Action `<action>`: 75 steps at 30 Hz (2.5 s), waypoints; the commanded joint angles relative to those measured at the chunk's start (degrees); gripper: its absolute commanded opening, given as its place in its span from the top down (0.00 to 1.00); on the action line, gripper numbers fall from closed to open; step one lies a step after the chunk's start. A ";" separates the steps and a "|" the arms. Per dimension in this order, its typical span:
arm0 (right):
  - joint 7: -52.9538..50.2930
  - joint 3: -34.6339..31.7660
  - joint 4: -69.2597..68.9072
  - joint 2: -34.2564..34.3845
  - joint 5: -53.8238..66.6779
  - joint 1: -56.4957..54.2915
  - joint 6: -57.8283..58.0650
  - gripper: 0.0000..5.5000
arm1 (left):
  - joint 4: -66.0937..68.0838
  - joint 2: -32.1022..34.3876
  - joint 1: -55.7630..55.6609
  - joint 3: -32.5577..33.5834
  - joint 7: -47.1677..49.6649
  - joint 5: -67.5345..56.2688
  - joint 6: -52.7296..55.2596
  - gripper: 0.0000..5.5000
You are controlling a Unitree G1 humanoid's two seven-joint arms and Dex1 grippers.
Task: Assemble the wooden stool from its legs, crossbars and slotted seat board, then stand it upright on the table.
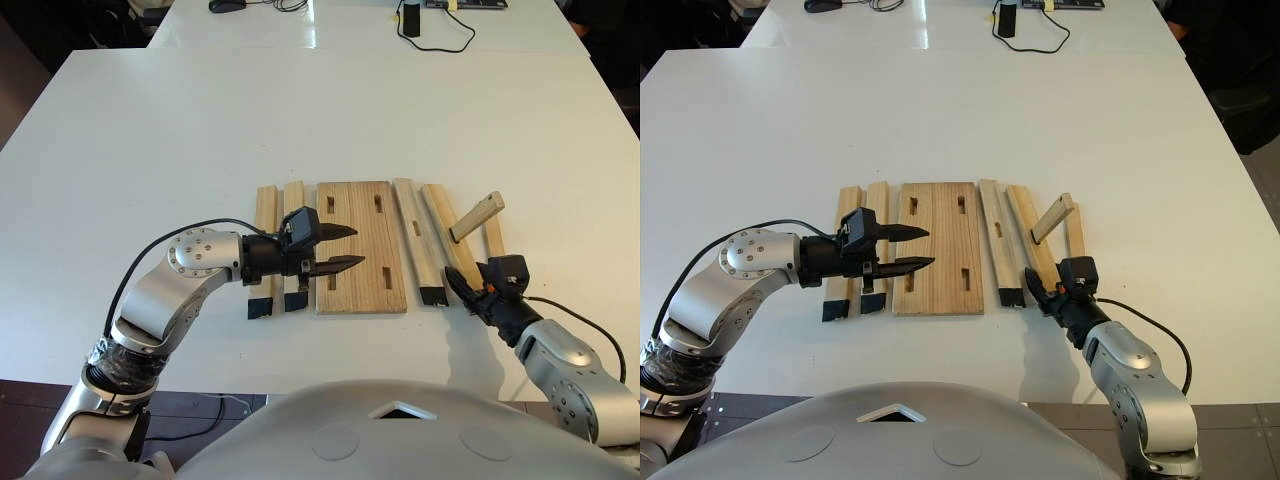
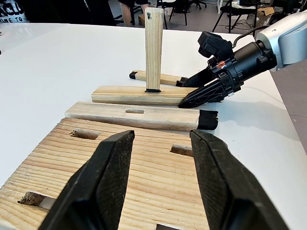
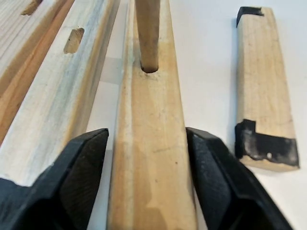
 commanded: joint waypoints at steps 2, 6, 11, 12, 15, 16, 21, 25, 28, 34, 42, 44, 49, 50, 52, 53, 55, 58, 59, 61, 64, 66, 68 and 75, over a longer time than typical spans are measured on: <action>-3.50 -3.65 -0.39 4.67 3.44 -2.53 2.78 0.62 | 0.22 -0.17 -0.88 -0.14 0.36 0.73 0.52 0.61; -4.93 -5.90 -1.14 6.76 4.27 -7.28 -0.39 0.62 | 0.63 -0.97 -2.31 0.81 0.96 -0.28 1.38 0.61; -1.49 -6.24 -2.63 3.38 2.61 -15.06 -7.73 0.62 | 4.03 -4.66 -7.91 3.93 4.60 -2.44 4.81 0.61; 0.64 -6.52 -3.29 2.24 3.42 -16.69 -9.46 0.62 | 4.99 -5.96 -9.58 5.37 5.78 -4.27 6.61 0.61; 9.24 -9.06 -6.11 -0.91 12.93 -21.00 -12.03 0.62 | 7.55 -9.95 -15.67 12.47 8.45 -16.65 14.88 0.58; 11.62 -10.38 -6.80 -2.04 17.62 -22.30 -11.68 0.62 | 7.84 -10.20 -17.22 14.61 8.05 -21.72 17.62 0.55; 22.93 -15.03 -4.78 -10.13 38.69 -26.93 -8.39 0.62 | 12.04 -9.49 -23.53 21.72 6.29 -40.78 26.39 0.41; 31.06 -14.38 -0.96 -16.82 44.20 -29.60 -6.31 0.62 | 13.48 -10.00 -26.46 21.18 6.55 -44.91 28.69 0.32; 34.34 -13.14 1.58 -19.73 45.84 -32.10 -5.15 0.62 | 13.11 -11.26 -28.15 21.05 6.88 -48.10 29.18 0.32; 38.35 -10.60 5.01 -22.89 47.33 -35.13 -3.07 0.62 | 12.40 -12.24 -29.34 20.82 7.92 -51.43 28.89 0.32; 41.17 -7.81 7.63 -23.24 47.23 -36.91 -2.02 0.62 | 11.21 -13.97 -29.83 19.09 8.69 -51.86 28.14 0.32; 40.87 -7.27 7.96 -22.85 46.87 -37.27 -2.31 0.62 | 10.52 -13.84 -29.52 18.40 7.62 -51.42 28.04 0.32; 41.76 -6.52 7.87 -23.31 45.11 -36.65 -2.77 0.62 | 8.98 -13.28 -27.70 18.21 4.70 -51.10 26.92 0.46; 42.02 -6.57 7.71 -23.48 44.91 -36.32 -2.80 0.63 | 8.73 -12.89 -27.55 17.87 4.20 -50.49 26.81 0.48; 42.46 -6.68 7.43 -23.71 44.39 -35.81 -2.96 0.63 | 8.63 -12.42 -27.50 17.26 3.44 -49.20 26.52 0.55; 42.57 -6.70 7.37 -23.71 43.79 -35.69 -3.22 0.63 | 8.64 -12.22 -27.50 17.13 3.08 -48.84 26.36 0.56; 42.60 -6.56 7.43 -23.50 42.68 -35.68 -3.77 0.63 | 8.52 -11.50 -27.44 16.68 1.75 -47.44 25.81 0.59; 42.87 -6.14 6.74 -23.44 41.59 -35.18 -4.00 0.63 | 8.63 -11.07 -27.18 16.14 0.46 -45.66 24.91 0.60; 42.94 -5.91 6.27 -23.49 40.84 -34.91 -4.29 0.63 | 8.78 -11.07 -27.19 16.03 0.28 -45.23 24.61 0.60; 42.28 -5.04 5.69 -23.59 38.18 -34.76 -5.15 0.63 | 9.08 -10.99 -27.36 15.99 -0.03 -44.52 24.11 0.60; 41.88 -4.63 5.60 -23.74 36.58 -34.75 -5.42 0.53 | 9.48 -10.40 -27.51 15.83 -1.20 -42.04 22.83 0.60; 41.48 -4.65 6.14 -24.19 34.97 -33.81 -5.54 0.49 | 9.36 -9.13 -26.81 15.13 -3.21 -38.74 21.13 0.61; 42.54 -5.08 6.08 -24.98 32.58 -30.30 -6.39 0.49 | 10.17 -8.40 -26.89 15.24 -4.29 -36.81 20.18 0.61; 44.37 -10.98 5.84 -24.45 25.95 -14.35 -12.32 0.49 | 11.54 0.12 -25.70 18.93 -10.38 -32.17 18.29 0.63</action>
